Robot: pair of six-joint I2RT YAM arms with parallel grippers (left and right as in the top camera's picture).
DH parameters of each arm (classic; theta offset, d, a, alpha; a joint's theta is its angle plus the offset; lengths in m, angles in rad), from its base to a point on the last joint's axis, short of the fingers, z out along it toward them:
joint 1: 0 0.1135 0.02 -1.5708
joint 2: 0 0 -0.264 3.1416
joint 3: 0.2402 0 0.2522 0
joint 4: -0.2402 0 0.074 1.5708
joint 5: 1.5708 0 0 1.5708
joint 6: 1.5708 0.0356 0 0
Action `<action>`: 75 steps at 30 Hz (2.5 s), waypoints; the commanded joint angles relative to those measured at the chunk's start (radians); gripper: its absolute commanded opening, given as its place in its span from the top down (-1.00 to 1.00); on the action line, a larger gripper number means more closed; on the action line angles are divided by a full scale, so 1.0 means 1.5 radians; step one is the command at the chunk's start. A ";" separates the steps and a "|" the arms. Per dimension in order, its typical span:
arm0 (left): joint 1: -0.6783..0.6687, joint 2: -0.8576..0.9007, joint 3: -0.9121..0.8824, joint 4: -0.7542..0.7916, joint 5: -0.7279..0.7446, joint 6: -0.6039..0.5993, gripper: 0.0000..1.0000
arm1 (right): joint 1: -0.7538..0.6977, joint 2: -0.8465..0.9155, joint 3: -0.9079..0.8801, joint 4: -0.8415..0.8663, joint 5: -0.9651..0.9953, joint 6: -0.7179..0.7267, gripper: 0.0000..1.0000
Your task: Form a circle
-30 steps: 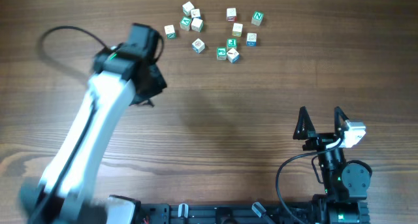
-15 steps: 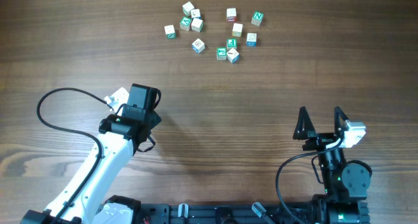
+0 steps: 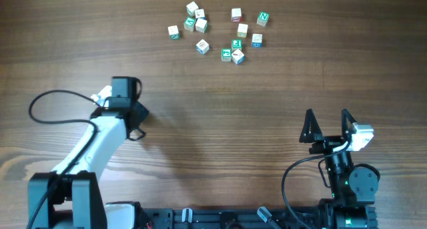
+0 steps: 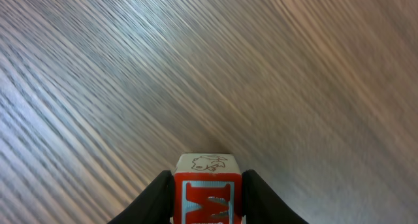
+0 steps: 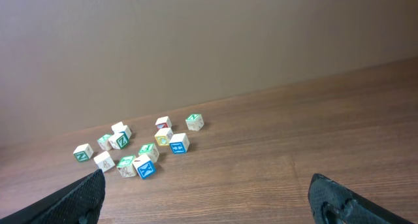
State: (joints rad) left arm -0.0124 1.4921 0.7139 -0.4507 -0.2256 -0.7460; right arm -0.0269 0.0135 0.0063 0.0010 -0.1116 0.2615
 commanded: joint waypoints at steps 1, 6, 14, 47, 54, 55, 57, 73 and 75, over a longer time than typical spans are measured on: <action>0.028 0.006 -0.006 0.023 0.100 0.036 0.36 | 0.003 -0.004 -0.001 0.003 0.004 0.005 -1.00; 0.029 0.006 -0.006 0.069 0.124 0.058 0.29 | 0.003 -0.004 -0.001 0.003 0.004 0.005 -1.00; 0.029 0.006 -0.006 0.084 0.110 0.051 0.18 | 0.003 -0.004 -0.001 0.003 0.004 0.005 -0.99; -0.214 0.544 0.672 0.103 0.219 -0.017 -0.99 | 0.003 -0.004 -0.001 0.003 0.004 0.005 -0.99; -0.214 0.569 0.672 0.040 0.197 -0.017 -0.15 | 0.003 -0.004 -0.001 0.003 0.004 0.005 -0.99; -0.214 0.569 0.672 0.033 0.197 -0.016 0.12 | 0.003 -0.004 -0.001 0.003 0.004 0.005 -0.99; -0.214 0.569 0.672 0.017 0.197 -0.011 0.34 | 0.003 -0.004 -0.001 0.003 0.004 0.005 -0.99; -0.175 0.345 0.655 -0.387 -0.030 -0.084 0.55 | 0.003 -0.004 -0.001 0.003 0.004 0.005 -0.99; -0.174 0.345 0.622 -0.388 -0.043 -0.169 0.51 | 0.003 -0.004 -0.001 0.003 0.004 0.005 -0.99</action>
State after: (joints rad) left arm -0.2764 1.9869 1.7050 -1.0252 -0.2062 -0.7860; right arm -0.0269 0.0135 0.0063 0.0010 -0.1116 0.2611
